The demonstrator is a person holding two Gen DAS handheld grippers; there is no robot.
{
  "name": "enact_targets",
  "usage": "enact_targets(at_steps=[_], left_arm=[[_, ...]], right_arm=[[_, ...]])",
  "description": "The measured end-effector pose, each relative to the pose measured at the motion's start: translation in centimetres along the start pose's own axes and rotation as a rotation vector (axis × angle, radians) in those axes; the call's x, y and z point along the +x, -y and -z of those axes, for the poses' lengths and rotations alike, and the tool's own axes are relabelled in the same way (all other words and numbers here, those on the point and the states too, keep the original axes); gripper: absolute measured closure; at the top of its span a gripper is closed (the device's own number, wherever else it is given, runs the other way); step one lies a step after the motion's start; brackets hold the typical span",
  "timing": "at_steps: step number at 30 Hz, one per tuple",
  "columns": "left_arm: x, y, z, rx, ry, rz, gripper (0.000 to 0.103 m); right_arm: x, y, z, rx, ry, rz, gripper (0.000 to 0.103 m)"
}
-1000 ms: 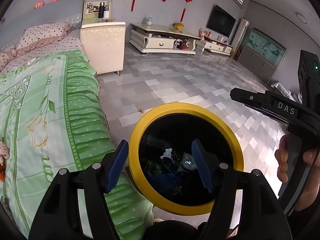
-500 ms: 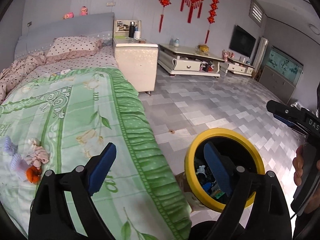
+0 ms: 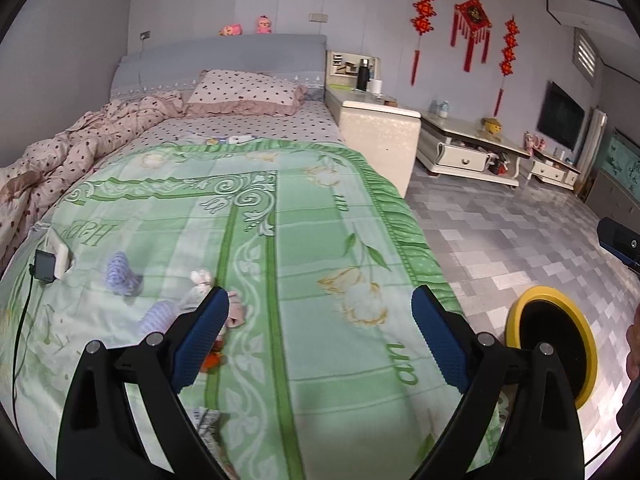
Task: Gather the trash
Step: 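Move both tools back over the trash on the bed, then grasp the lavender mesh fruit net with the left tool while the right tool grasps the pink cloth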
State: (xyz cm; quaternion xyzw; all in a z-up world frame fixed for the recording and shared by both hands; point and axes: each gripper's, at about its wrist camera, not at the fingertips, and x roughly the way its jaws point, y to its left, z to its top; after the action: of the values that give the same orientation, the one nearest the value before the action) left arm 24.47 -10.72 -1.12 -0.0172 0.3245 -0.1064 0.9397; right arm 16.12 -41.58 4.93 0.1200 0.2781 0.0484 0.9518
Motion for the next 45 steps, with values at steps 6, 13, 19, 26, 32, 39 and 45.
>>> enact_targets(at_steps=[6, 13, 19, 26, 32, 39, 45], left_arm=[[0.3, -7.1, -0.4, -0.065, 0.001, -0.103, 0.014], [2.1, -14.5, -0.5, -0.126, -0.021, -0.207, 0.014], [4.7, -20.2, -0.1, -0.168, -0.053, -0.295, 0.014], [8.0, -25.7, 1.1, -0.210, -0.096, -0.352, 0.014], [11.4, -29.2, 2.3, -0.244, -0.136, -0.362, 0.014], [14.7, -30.4, 2.7, -0.237, -0.160, -0.356, 0.014], [17.4, -30.8, 2.5, -0.216, -0.181, -0.352, 0.021]], right_arm=[[4.1, -5.4, -0.3, -0.054, -0.045, -0.064, 0.016], [10.3, -11.2, 0.9, -0.125, -0.136, -0.129, 0.016], [16.1, -15.1, 3.0, -0.167, -0.234, -0.164, 0.016], [23.0, -18.7, 6.0, -0.202, -0.335, -0.184, 0.016], [27.7, -21.0, 8.6, -0.269, -0.398, -0.177, 0.016], [31.5, -22.4, 10.1, -0.300, -0.446, -0.189, 0.016], [33.2, -22.8, 11.4, -0.321, -0.482, -0.204, 0.025]])
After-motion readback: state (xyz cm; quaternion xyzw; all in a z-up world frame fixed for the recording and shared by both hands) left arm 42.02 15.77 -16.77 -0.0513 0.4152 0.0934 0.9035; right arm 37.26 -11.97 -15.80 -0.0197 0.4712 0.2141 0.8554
